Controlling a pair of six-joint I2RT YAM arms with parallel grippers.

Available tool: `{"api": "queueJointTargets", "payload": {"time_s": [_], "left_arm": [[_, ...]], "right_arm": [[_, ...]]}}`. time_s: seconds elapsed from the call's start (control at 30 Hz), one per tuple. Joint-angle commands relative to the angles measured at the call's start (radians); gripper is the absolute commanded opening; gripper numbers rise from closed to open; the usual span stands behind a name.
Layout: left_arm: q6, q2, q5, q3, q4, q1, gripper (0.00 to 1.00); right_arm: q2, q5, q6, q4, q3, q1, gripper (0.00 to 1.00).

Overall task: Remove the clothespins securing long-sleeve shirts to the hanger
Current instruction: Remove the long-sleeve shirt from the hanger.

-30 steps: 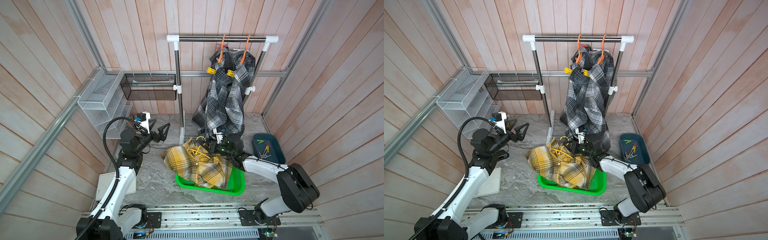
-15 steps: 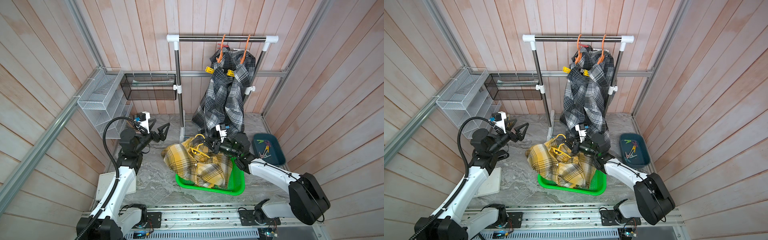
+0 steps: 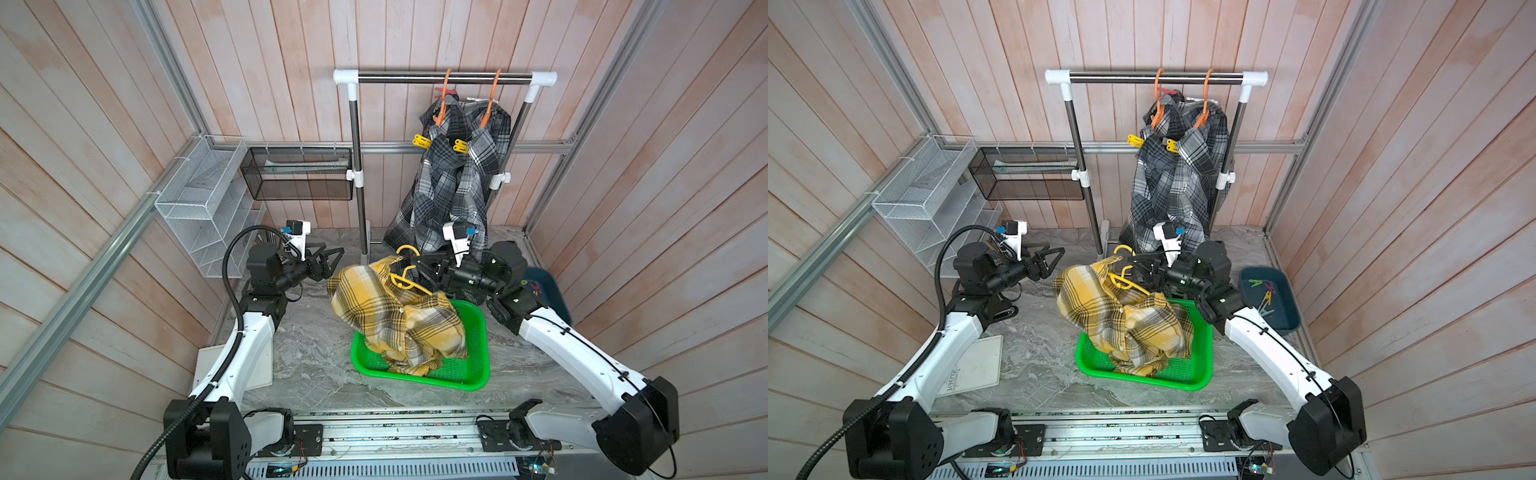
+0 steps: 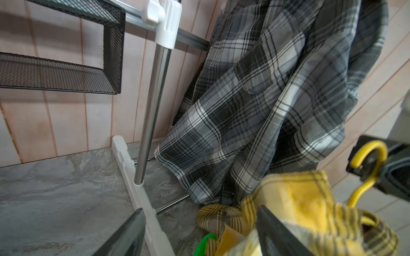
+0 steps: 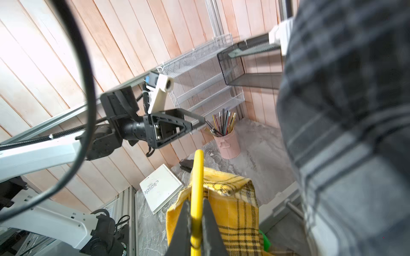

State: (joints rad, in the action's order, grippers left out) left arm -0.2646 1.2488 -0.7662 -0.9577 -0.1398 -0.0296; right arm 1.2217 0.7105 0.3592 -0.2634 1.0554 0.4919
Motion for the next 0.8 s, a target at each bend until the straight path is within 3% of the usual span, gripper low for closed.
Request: {"api": "queueJointTargets", "payload": {"time_s": [0.0,0.3,0.5,0.77], "left_arm": [[-0.049,-0.003,-0.181,0.009,-0.039,0.027,0.78],[-0.051,-0.054,-0.286,0.096,-0.171,0.037,0.79],[-0.035,-0.04,-0.312,0.106,-0.185,0.038,0.65],[-0.012,-0.007,-0.36,0.101,-0.17,0.034,0.64]], "right_arm": [[-0.035,0.071,-0.065,0.088,0.054,-0.041,0.0],[-0.041,0.167,-0.071,0.092,0.095,-0.123,0.0],[-0.046,0.204,-0.055,0.051,0.11,-0.154,0.0],[-0.047,0.239,-0.047,0.017,0.134,-0.159,0.0]]}}
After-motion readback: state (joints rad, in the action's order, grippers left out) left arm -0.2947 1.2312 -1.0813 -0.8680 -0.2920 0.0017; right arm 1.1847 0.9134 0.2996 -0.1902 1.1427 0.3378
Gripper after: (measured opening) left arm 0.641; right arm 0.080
